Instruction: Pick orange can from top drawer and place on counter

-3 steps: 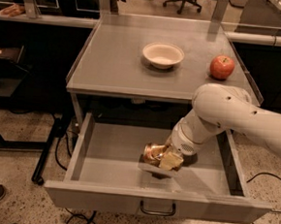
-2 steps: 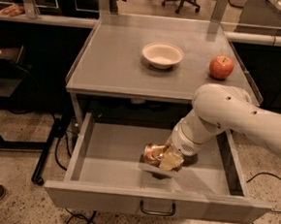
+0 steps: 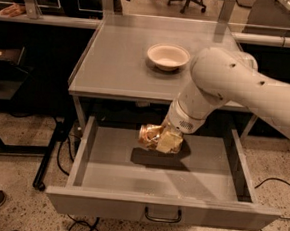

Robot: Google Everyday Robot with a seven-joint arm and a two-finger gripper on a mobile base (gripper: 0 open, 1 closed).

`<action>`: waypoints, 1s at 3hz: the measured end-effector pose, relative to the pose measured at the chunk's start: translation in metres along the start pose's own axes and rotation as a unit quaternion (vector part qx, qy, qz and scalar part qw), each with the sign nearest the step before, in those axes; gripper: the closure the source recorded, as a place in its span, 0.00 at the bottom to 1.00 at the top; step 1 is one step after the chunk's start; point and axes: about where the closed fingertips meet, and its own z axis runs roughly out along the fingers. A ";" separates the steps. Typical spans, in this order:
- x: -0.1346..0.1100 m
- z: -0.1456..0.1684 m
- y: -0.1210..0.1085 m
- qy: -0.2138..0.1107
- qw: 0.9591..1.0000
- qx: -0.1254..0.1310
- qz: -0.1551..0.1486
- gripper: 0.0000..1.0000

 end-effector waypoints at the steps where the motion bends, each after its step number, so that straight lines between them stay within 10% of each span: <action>1: -0.026 -0.035 -0.010 0.009 1.000 0.014 -0.026 1.00; 3: -0.029 -0.060 -0.020 0.003 0.999 0.042 -0.016 1.00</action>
Offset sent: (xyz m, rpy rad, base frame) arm 0.0076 0.0101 0.0369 -0.0251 -0.0368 0.0337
